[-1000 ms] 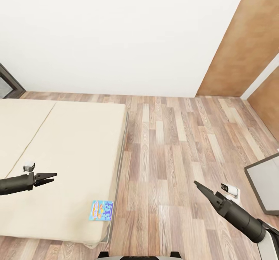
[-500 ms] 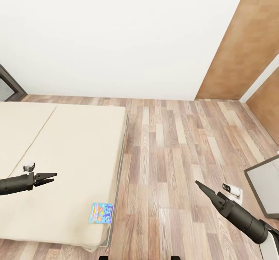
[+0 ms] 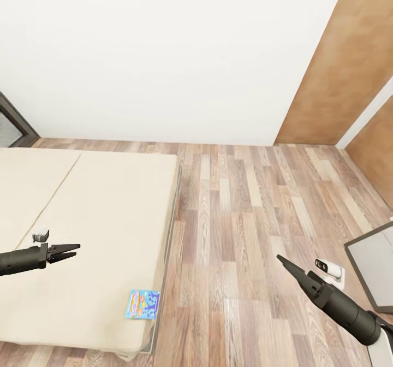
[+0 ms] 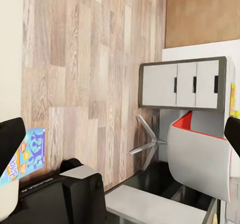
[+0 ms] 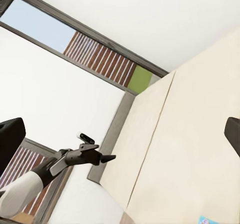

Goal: Put all the toys in the child's room - the three board games (two on the bed and one on the table), the two jigsaw puzzles on the table, and the tennis ball on the table - inside the toy box on the table in the child's room.

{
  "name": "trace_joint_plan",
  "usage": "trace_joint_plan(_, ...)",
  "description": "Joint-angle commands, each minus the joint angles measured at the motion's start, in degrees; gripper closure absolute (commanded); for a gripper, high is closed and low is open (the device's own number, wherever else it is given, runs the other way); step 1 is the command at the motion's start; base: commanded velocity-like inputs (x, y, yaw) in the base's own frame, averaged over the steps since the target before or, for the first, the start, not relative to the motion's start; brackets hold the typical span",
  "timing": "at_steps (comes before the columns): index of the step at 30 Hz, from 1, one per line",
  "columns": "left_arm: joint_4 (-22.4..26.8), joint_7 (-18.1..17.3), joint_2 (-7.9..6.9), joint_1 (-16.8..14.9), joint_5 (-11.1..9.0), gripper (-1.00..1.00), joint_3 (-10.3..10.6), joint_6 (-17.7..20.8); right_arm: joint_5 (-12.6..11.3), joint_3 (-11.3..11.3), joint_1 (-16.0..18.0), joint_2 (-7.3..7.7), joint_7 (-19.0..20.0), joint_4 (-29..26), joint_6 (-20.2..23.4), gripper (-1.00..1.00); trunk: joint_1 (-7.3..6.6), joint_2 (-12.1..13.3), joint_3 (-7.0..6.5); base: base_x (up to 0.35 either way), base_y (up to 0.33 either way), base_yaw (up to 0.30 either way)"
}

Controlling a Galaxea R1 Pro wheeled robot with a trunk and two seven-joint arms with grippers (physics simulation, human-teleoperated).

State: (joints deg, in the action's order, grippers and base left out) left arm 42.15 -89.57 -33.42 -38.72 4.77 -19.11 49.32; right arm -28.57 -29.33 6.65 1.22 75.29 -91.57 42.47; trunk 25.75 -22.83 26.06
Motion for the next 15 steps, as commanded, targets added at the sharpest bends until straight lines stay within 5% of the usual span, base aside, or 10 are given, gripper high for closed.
trace_joint_plan(1,0.04,-0.43,0.02,-0.04,0.51,-1.0,-0.14,0.6,-0.17,-0.08,0.03,0.01,0.14,-0.01,0.48,-1.0,0.03,-0.09,-0.02,0.0,0.0,0.0)
trace_joint_plan(15,0.04,-0.43,0.02,-0.04,0.51,-1.0,-0.1,0.6,-0.17,-0.76,0.03,0.01,0.37,-0.01,0.51,-1.0,0.03,-0.09,-1.34,0.0,0.0,0.0)
